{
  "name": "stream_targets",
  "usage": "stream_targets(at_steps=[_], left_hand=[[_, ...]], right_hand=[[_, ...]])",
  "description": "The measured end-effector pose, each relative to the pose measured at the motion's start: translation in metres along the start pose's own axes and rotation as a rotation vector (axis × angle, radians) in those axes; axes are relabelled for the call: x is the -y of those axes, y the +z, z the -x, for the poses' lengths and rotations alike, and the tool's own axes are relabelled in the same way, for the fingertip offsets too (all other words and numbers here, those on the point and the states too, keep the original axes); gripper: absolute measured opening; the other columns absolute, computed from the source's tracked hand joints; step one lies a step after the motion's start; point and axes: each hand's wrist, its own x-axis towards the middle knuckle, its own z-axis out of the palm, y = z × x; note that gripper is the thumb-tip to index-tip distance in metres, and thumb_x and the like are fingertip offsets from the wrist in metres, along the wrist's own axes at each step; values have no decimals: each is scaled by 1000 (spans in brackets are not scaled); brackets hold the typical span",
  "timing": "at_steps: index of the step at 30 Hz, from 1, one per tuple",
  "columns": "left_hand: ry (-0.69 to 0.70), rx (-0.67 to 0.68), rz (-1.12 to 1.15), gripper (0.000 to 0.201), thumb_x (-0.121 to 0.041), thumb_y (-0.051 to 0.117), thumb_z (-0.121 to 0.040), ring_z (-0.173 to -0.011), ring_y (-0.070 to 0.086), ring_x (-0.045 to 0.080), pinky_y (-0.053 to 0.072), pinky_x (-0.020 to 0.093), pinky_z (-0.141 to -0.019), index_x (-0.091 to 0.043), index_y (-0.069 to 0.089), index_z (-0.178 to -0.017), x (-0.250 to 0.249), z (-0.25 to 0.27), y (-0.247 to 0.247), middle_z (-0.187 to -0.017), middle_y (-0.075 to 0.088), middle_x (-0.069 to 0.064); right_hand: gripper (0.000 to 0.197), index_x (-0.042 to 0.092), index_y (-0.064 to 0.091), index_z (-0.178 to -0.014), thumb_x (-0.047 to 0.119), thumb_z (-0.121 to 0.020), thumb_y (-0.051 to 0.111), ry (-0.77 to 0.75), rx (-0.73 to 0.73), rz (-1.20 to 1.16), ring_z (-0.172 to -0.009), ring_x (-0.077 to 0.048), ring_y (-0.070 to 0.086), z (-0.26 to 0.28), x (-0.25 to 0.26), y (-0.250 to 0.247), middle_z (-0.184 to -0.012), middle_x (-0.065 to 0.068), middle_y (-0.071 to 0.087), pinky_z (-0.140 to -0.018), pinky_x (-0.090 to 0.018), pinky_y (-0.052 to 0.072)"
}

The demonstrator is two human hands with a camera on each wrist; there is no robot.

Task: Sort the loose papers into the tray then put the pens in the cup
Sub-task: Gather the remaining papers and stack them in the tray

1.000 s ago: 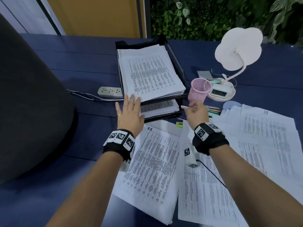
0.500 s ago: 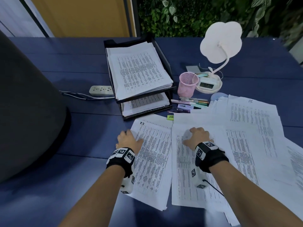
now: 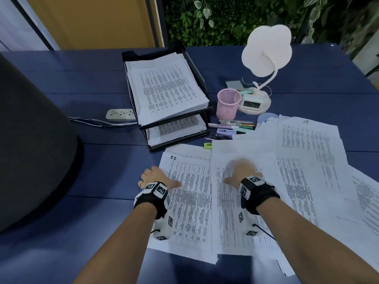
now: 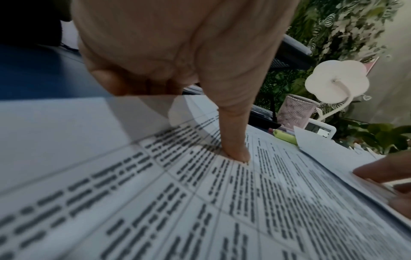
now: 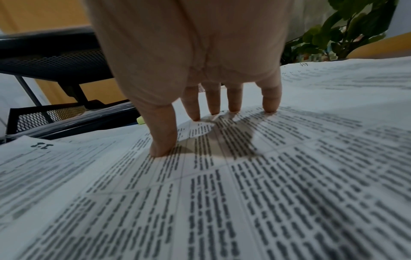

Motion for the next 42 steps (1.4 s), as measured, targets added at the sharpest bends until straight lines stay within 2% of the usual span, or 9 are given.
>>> stream_targets(at_steps=[10,13,16,20,24,26,29,34,42], left_hand=[[75,16,443,86,-27,82,-70,-101,59,34,52,40,-79,-11,21,-129,-4,14,2,-118,52,15],[28,2,595,59,-31,70,-83,-95,60,32,50,34,-75,-3,41,-126,0,11,-5,-117,59,16],[164,-22,567,31,-29,68,-84,-82,59,23,51,31,-71,-7,60,-105,3,9,-19,-104,67,11],[353,-165,522,23,-32,70,-82,-78,63,22,55,35,-70,-16,58,-95,-6,23,-50,-88,66,1],[572,-245,520,22,-35,72,-80,-68,58,17,44,27,-58,-25,53,-82,-14,40,-86,-74,59,-8],[629,-262,642,26,-39,75,-76,-67,60,22,49,34,-59,-26,52,-77,-12,41,-102,-72,62,-6],[684,-231,904,19,-34,80,-72,-65,61,23,52,41,-59,-31,62,-77,-11,45,-122,-75,67,-5],[798,-199,1234,23,-16,76,-74,-91,68,21,57,33,-76,-25,67,-94,-13,56,-140,-97,71,3],[794,-505,1401,27,-7,58,-93,-96,63,0,50,22,-90,-19,52,-117,-18,60,-125,-101,64,-14]], right_hand=[[69,26,40,-134,52,-76,66,4,3,38,-131,-26,30,-2,1,0,-140,-2,33,-99,-51,38],[66,25,43,-131,53,-75,66,2,11,38,-129,-27,32,-2,1,0,-138,-2,35,-99,-50,39],[64,26,47,-127,53,-72,67,-13,11,34,-125,-28,34,-3,2,1,-134,-3,38,-99,-50,39],[63,26,46,-125,53,-72,66,-7,32,48,-125,-28,35,-2,2,-1,-132,-3,38,-98,-49,40],[64,26,50,-123,54,-68,67,-15,62,16,-120,-27,43,-2,5,-9,-126,-4,44,-98,-45,42],[71,21,52,-125,57,-66,71,-9,54,-105,-112,-26,54,-2,9,-18,-123,-5,53,-95,-36,46],[87,16,40,-139,44,-67,82,-108,32,-720,-119,-23,54,5,17,-36,-137,-5,48,-98,-37,47],[29,9,63,-106,-2,-80,69,-379,-80,-1353,-92,-21,65,19,48,-80,-97,-3,70,-93,-41,48],[35,24,60,-106,-4,-84,62,-587,-435,-1353,-104,-17,65,33,78,-108,-110,-2,68,-94,-33,51]])
